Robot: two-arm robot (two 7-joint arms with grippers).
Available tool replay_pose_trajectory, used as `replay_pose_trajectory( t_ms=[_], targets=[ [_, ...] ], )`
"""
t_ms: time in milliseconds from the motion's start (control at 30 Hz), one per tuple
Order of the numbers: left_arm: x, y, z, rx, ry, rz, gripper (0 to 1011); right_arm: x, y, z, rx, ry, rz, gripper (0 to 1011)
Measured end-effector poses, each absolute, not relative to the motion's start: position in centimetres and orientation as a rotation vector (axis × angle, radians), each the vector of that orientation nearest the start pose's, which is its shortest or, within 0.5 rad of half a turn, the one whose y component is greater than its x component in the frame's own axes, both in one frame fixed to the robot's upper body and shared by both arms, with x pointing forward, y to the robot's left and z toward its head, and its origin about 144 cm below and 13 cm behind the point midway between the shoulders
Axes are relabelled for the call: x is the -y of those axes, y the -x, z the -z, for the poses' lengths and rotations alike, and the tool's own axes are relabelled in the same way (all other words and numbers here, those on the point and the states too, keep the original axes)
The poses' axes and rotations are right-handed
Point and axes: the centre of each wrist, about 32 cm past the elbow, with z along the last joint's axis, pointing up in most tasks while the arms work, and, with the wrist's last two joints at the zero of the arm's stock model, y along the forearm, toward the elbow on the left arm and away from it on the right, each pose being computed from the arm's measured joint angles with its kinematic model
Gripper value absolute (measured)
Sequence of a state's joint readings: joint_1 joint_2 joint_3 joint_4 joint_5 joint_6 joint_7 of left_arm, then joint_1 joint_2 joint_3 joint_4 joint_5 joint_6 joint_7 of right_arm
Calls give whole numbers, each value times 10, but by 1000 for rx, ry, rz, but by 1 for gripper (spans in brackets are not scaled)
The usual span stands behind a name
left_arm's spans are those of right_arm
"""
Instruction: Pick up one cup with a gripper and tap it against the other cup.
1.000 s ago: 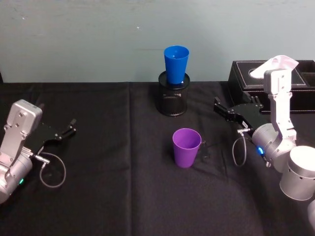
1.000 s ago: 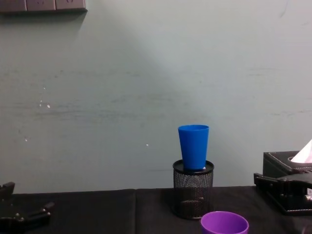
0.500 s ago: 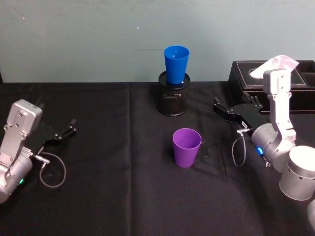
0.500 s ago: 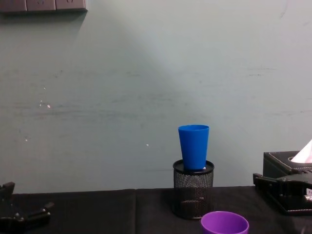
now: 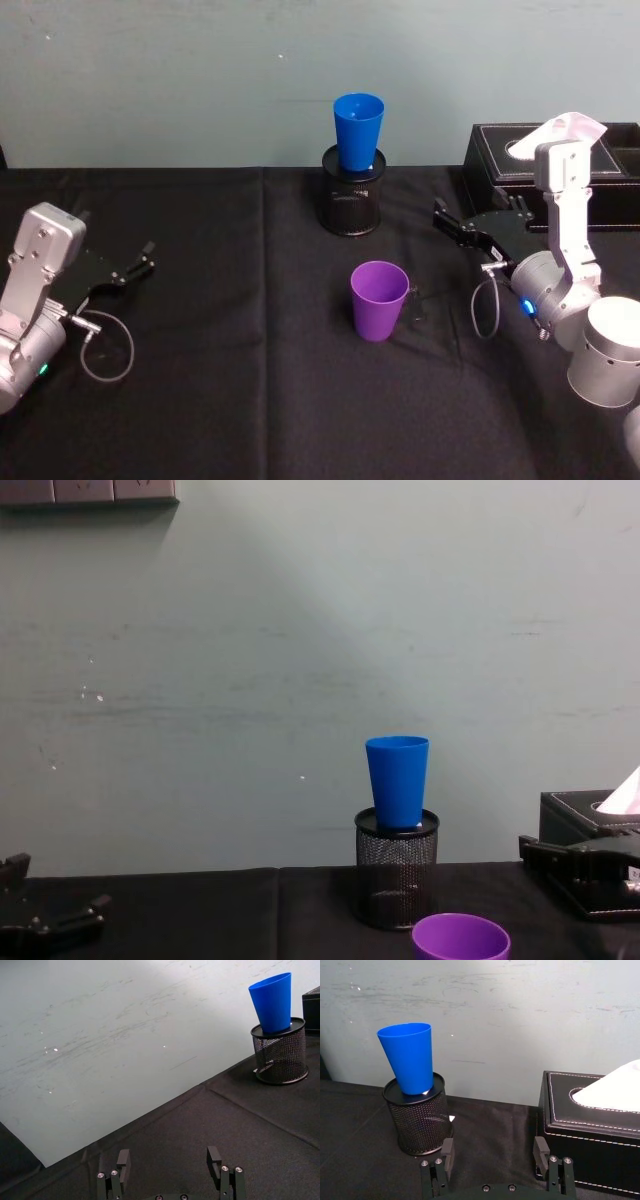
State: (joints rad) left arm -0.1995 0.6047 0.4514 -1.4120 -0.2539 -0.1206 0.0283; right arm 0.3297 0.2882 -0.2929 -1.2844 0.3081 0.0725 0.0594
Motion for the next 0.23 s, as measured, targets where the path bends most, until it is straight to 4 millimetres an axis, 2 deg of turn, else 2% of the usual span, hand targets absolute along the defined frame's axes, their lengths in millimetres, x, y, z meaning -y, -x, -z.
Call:
replay_pose_trajectory(
  t_ms=[233],
  targets=[
    [-310, -489, -1140, 285, -304, -1248, 1000, 251, -543, -1161, -34, 121, 1324, 1003]
  ],
)
